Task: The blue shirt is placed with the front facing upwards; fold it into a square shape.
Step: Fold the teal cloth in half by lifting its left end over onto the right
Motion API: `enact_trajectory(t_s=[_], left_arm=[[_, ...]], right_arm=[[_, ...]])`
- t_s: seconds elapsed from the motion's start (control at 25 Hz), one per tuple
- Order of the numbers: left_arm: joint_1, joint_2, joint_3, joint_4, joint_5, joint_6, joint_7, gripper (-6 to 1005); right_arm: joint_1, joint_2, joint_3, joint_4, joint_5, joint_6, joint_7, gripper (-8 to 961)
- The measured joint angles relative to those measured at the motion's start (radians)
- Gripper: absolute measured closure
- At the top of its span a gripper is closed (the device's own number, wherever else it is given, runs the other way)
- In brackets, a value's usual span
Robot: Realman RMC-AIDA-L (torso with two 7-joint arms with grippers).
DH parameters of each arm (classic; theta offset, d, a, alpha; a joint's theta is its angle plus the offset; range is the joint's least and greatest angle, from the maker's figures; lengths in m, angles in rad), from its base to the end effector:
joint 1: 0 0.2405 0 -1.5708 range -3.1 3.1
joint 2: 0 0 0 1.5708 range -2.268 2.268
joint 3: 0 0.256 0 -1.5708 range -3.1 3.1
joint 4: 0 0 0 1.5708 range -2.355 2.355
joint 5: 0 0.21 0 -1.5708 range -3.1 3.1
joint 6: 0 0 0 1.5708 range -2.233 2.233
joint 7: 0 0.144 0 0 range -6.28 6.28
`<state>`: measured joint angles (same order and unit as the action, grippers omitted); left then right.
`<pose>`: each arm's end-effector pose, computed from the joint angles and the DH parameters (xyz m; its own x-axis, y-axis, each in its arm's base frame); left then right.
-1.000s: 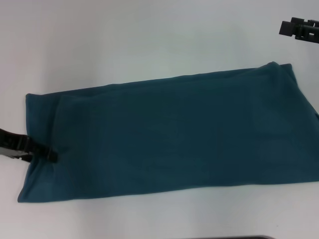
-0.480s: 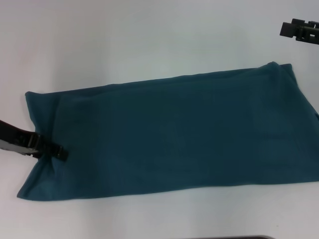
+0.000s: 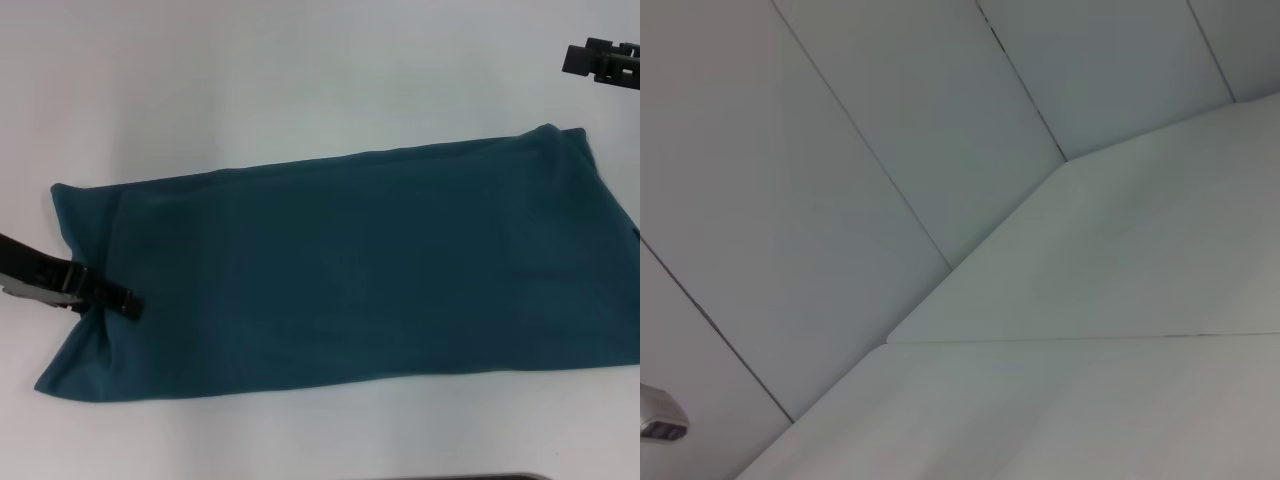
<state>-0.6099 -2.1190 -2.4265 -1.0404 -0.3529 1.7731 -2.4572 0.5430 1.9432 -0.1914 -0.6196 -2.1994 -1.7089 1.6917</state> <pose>-0.2836 0.3144 0.0301 0.2728 0.9584 -0.0841 0.9216 -0.2854 -0.2631 0.3099 0.3287 0.0914 0.4797 -0.5542 -0.6803 -0.7867 -0.6149 -0.0538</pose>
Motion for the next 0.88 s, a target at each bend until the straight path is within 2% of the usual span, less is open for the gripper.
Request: enact_trajectory(t_s=[0.28, 0.48, 0.68, 0.8, 0.88], left_arm=[[-0.005, -0.001, 0.001, -0.002, 0.0, 0.0, 0.0, 282], [-0.011, -0.002, 0.018, 0.007, 0.007, -0.015, -0.003, 358], [-0.013, 0.002, 0.022, 0.009, 0.009, -0.021, -0.006, 583], [-0.013, 0.004, 0.023, 0.018, 0.009, -0.022, -0.004, 785], [-0.014, 0.005, 0.024, 0.024, 0.01, -0.025, -0.003, 821]], right_arm=[[0.0, 0.0, 0.001, 0.0, 0.002, 0.0, 0.0, 96], [0.0, 0.0, 0.003, 0.0, 0.003, 0.0, 0.0, 96], [0.0, 0.0, 0.0, 0.0, 0.015, -0.003, 0.0, 96], [-0.001, 0.0, 0.0, 0.0, 0.017, -0.007, 0.0, 96], [-0.001, 0.0, 0.0, 0.0, 0.017, -0.007, 0.0, 96]])
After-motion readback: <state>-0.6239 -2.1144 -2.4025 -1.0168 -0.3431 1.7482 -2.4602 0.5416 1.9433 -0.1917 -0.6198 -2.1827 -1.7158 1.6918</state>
